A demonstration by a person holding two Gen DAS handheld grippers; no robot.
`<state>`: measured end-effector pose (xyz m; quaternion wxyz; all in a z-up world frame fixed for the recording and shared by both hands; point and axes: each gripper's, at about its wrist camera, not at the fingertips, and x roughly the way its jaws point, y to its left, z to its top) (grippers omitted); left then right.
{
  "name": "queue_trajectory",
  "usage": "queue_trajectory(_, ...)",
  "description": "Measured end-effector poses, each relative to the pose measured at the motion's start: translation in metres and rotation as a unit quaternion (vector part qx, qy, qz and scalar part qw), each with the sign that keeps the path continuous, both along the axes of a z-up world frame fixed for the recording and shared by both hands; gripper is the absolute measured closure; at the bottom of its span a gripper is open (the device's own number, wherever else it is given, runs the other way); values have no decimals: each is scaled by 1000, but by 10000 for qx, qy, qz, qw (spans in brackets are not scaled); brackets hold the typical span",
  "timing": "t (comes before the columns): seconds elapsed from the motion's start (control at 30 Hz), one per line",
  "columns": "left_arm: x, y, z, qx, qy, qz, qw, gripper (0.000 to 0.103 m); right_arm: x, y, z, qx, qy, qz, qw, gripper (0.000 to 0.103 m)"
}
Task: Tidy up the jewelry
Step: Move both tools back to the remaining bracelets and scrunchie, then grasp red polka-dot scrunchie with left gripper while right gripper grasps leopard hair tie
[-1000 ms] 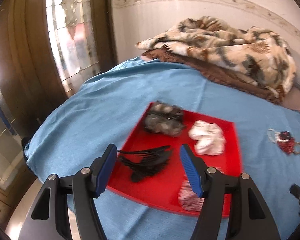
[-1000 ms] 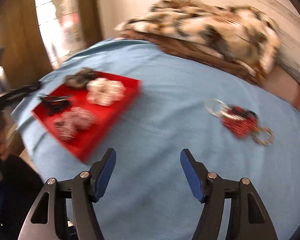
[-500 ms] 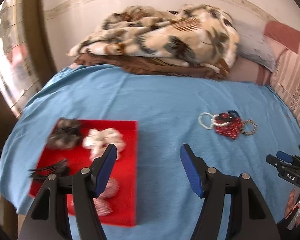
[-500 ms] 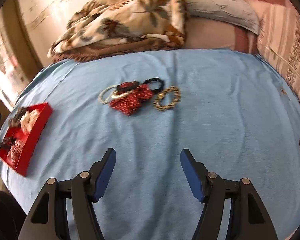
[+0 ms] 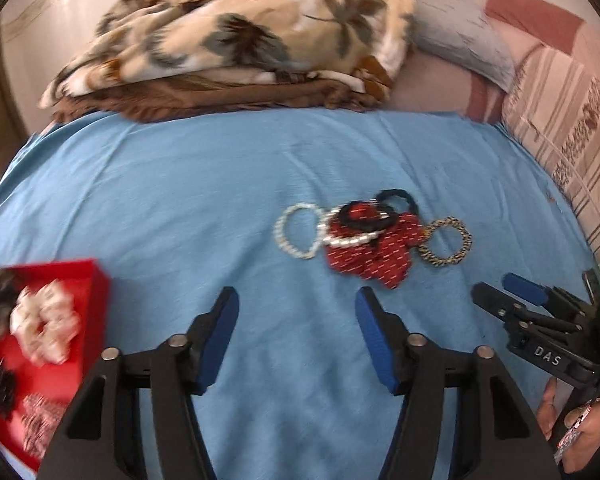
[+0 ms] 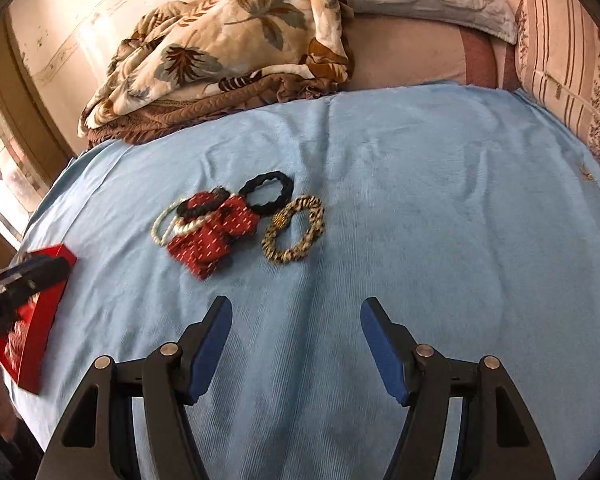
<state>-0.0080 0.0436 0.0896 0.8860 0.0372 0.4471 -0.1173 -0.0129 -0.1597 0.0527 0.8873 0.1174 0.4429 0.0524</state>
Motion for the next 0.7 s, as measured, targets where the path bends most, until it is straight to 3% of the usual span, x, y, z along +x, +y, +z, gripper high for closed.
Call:
queue_trajectory(0.13, 21, -31, -18, -16, 169, -248, 9995, 52, 20, -4, -6, 145, 18, 16, 9999, 38)
queue_trajectory(0.27, 37, -54, -34, -117, 371, -465, 9982, 55, 35, -10, -12, 275, 73, -6, 9996, 54)
queue_trajectory(0.43, 49, -73, -51, -229, 612, -699, 9954, 56, 47, -11, -16, 399, 83, 5, 9992, 55)
queue_trajectory(0.47, 51, -75, -53, -235, 638, -719, 9951, 56, 48, -11, -17, 405, 87, 14, 9991, 60)
queue_trajectory(0.5, 52, -78, -56, -239, 673, -729, 9948, 60, 49, -11, -18, 411, 105, 28, 9991, 67)
queue_trajectory(0.57, 54, -81, -61, -272, 761, -703, 9943, 72, 53, -11, -21, 422, 136, 28, 9990, 70)
queue_trajectory(0.6, 56, -81, -63, -276, 792, -672, 9942, 84, 54, -10, -22, 420, 144, 18, 9990, 74)
queue_trajectory(0.63, 57, -81, -65, -240, 799, -606, 9947, 91, 55, -10, -23, 419, 157, 13, 9990, 78)
queue_trajectory(0.7, 56, -77, -63, -321, 803, -576, 9946, 95, 56, -11, -24, 480, 180, 19, 9987, 90)
